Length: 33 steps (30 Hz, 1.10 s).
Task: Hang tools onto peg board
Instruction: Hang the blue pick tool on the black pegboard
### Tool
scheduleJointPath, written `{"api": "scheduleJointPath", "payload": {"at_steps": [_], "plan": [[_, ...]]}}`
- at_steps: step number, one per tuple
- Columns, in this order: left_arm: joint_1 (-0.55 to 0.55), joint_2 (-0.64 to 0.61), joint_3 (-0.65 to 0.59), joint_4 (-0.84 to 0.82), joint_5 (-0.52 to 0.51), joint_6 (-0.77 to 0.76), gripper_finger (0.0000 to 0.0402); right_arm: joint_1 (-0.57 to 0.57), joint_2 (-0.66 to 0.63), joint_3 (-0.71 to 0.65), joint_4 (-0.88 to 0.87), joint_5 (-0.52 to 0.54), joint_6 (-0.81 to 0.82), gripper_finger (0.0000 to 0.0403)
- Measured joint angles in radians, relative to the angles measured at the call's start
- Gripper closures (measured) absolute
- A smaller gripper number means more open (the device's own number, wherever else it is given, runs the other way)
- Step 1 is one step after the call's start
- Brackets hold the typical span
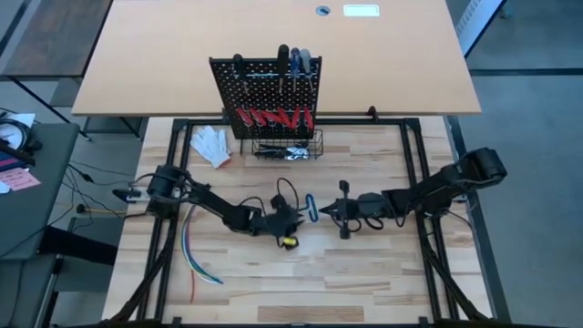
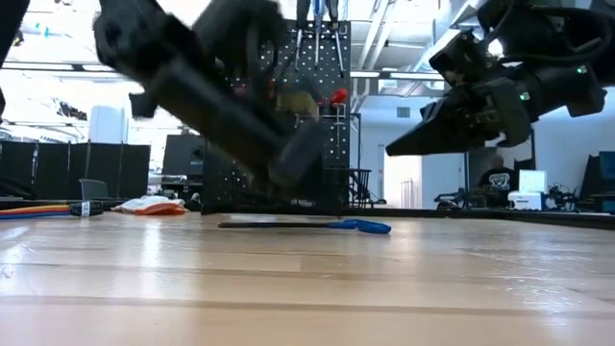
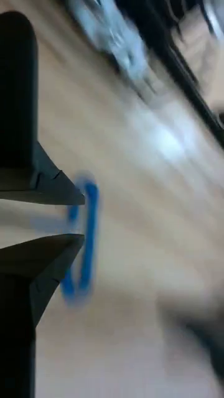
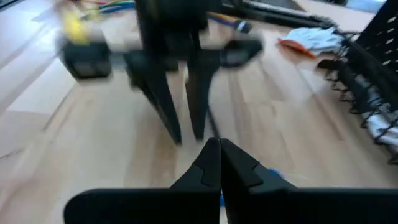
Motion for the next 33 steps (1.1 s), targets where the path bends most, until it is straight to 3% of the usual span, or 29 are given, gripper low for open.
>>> {"api": "scheduleJointPath", "payload": {"at_steps": [3, 8, 14, 18, 21, 24, 29, 33], "plan": [[0.023, 0.006, -0.018, -0.034, -0.046, -0.042, 0.0316, 0.031, 0.004, -0.001, 0.0, 0.0, 0.012, 0.0401], [0.072, 0.021, -0.044, -0.013, 0.174, -0.143, 0.0283, 0.061, 0.005, 0.0, 0.004, 0.0, 0.016, 0.0401], [0.105, 0.067, -0.044, -0.008, 0.249, -0.149, 0.0259, 0.068, 0.005, 0.0, 0.004, 0.0, 0.027, 0.0401], [0.122, 0.097, -0.043, -0.005, 0.302, -0.138, 0.0284, 0.069, 0.005, 0.0, 0.001, 0.0, 0.034, 0.0401], [0.133, 0.112, -0.043, -0.002, 0.354, -0.143, 0.0339, 0.069, 0.005, 0.0, 0.001, 0.0, 0.034, 0.0401], [0.133, 0.116, -0.043, -0.017, 0.35, -0.155, 0.0388, 0.068, 0.005, 0.0, 0.003, 0.0, 0.037, 0.0401], [0.094, 0.064, -0.044, -0.074, 0.253, -0.165, 0.0396, 0.028, 0.005, 0.0, 0.042, 0.001, 0.187, 0.0399], [0.032, -0.002, -0.05, -0.15, 0.095, -0.161, 0.0398, -0.002, 0.005, 0.0, 0.032, 0.0, 0.218, 0.036]]}}
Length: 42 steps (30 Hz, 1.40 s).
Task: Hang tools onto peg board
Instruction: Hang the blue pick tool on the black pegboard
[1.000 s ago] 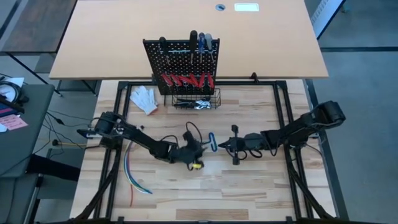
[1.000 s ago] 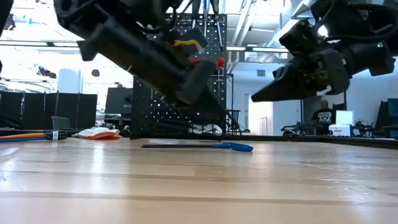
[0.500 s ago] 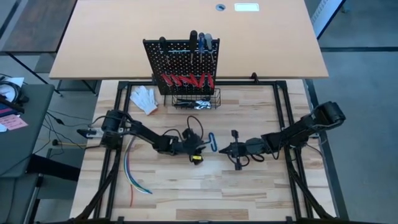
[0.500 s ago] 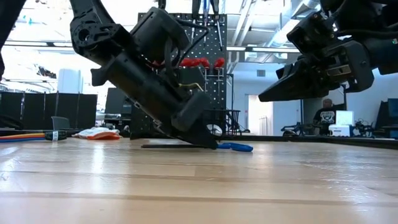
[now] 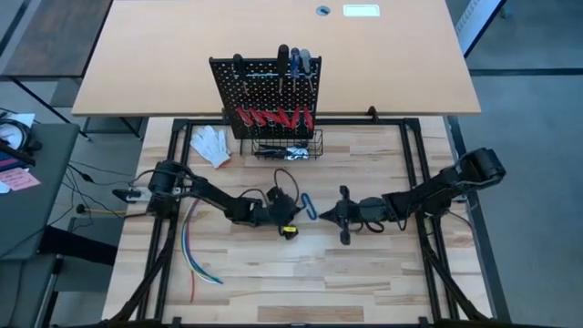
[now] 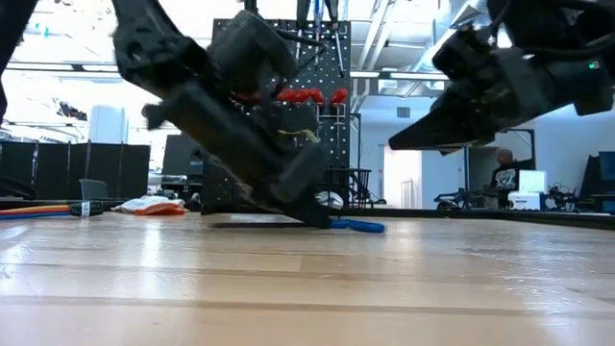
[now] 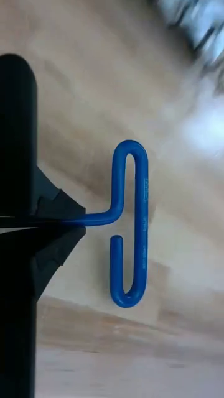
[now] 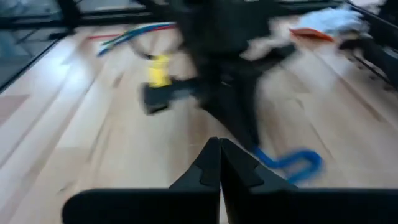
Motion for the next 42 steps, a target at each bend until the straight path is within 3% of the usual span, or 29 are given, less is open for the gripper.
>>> {"api": "scheduleJointPath", "payload": {"at_steps": [5, 10, 13, 16, 20, 24, 28, 32, 38, 42], "plan": [[-0.073, -0.068, 0.003, -0.014, -0.24, 0.012, 0.0399, -0.021, 0.002, 0.0, 0.018, -0.003, 0.088, 0.0266], [-0.136, -0.082, 0.002, -0.007, -0.456, 0.035, 0.0401, -0.043, 0.107, 0.003, 0.188, -0.017, 0.135, 0.0166], [-0.172, -0.082, 0.002, -0.005, -0.6, 0.036, 0.0401, -0.071, 0.164, 0.041, 0.195, -0.064, 0.16, 0.0135], [-0.202, -0.083, 0.003, 0.004, -0.706, 0.045, 0.0401, -0.095, 0.184, 0.083, 0.224, -0.079, 0.171, 0.0129], [-0.231, -0.083, 0.003, 0.043, -0.796, 0.107, 0.0401, -0.112, 0.24, 0.134, 0.335, -0.081, 0.163, 0.0142], [-0.245, -0.084, 0.003, 0.113, -0.82, 0.179, 0.0401, -0.152, 0.281, 0.198, 0.358, -0.095, 0.159, 0.0162], [-0.247, -0.084, 0.003, 0.139, -0.823, 0.21, 0.0401, -0.175, 0.316, 0.251, 0.372, -0.225, 0.145, 0.0187], [-0.248, -0.084, 0.003, 0.139, -0.825, 0.211, 0.0401, -0.173, 0.329, 0.27, 0.369, -0.243, 0.135, 0.0244], [-0.251, -0.085, 0.005, 0.141, -0.814, 0.221, 0.0398, -0.177, 0.285, 0.248, 0.344, -0.233, 0.05, 0.0377], [-0.244, -0.085, 0.005, 0.159, -0.69, 0.244, 0.0373, -0.191, 0.191, 0.231, 0.206, -0.24, 0.023, 0.0382]]}}
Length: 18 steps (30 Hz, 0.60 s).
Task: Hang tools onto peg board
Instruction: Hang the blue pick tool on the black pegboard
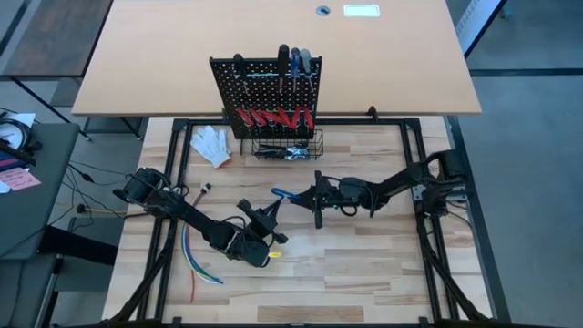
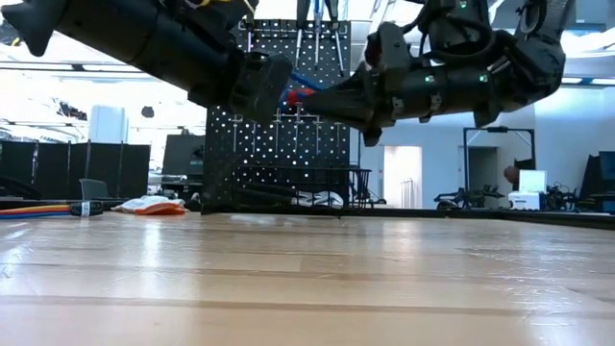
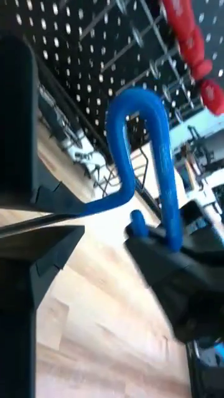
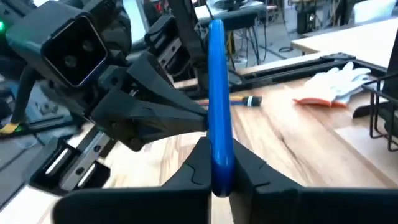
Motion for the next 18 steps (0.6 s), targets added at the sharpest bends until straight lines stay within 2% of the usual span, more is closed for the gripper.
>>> {"api": "scheduleJointPath", "payload": {"at_steps": [5, 11, 14, 16, 18], "plan": [[0.019, 0.002, 0.0, -0.007, 0.074, -0.032, 0.0316, -0.007, -0.142, 0.002, -0.179, 0.0, -0.06, 0.0385], [0.052, 0.001, 0.001, 0.002, 0.225, -0.084, 0.0241, 0.034, -0.259, 0.002, -0.345, 0.018, -0.112, 0.0384], [0.054, 0.0, 0.002, 0.004, 0.241, -0.086, 0.0227, 0.053, -0.296, 0.002, -0.41, 0.026, -0.137, 0.0384], [0.053, -0.001, -0.001, 0.003, 0.241, -0.049, 0.0227, 0.069, -0.313, 0.002, -0.451, -0.006, -0.145, 0.0384], [0.052, -0.01, -0.001, 0.008, 0.284, -0.019, 0.0231, 0.087, -0.326, 0.002, -0.465, 0.0, -0.179, 0.0384]]}}
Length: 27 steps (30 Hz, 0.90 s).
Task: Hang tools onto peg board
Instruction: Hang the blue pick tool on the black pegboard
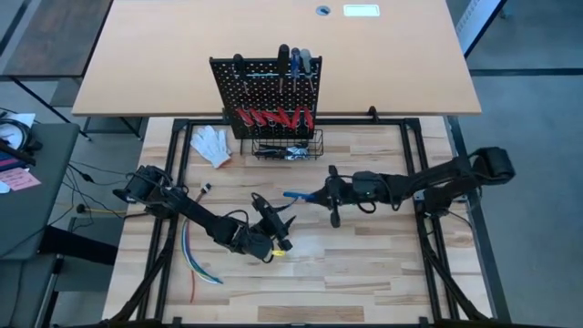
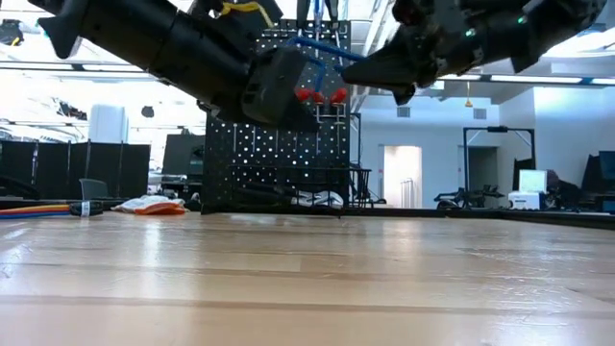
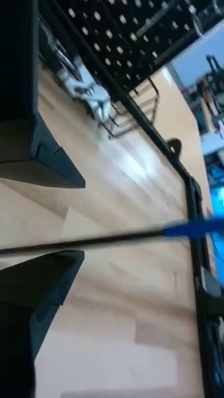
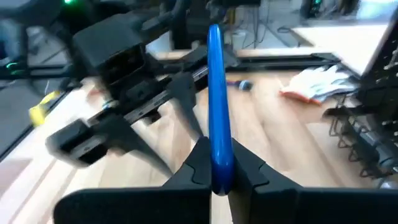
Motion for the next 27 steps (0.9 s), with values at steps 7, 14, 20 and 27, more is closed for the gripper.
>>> {"api": "scheduleJointPath", "payload": {"at_steps": [7, 14, 20, 27], "plan": [[0.003, -0.011, 0.001, 0.033, 0.132, 0.066, 0.0256, 0.069, -0.045, 0.0, -0.019, -0.002, -0.073, 0.0384], [0.019, -0.011, 0.001, 0.059, 0.211, 0.035, 0.0297, 0.108, -0.049, 0.0, 0.004, 0.015, -0.121, 0.0383], [0.006, -0.011, 0.001, 0.047, 0.207, 0.029, 0.038, 0.116, -0.057, 0.0, -0.023, 0.074, -0.117, 0.0383], [0.005, -0.011, 0.0, 0.054, 0.207, 0.006, 0.0397, 0.115, -0.057, 0.0, -0.029, 0.079, -0.096, 0.0377]]}}
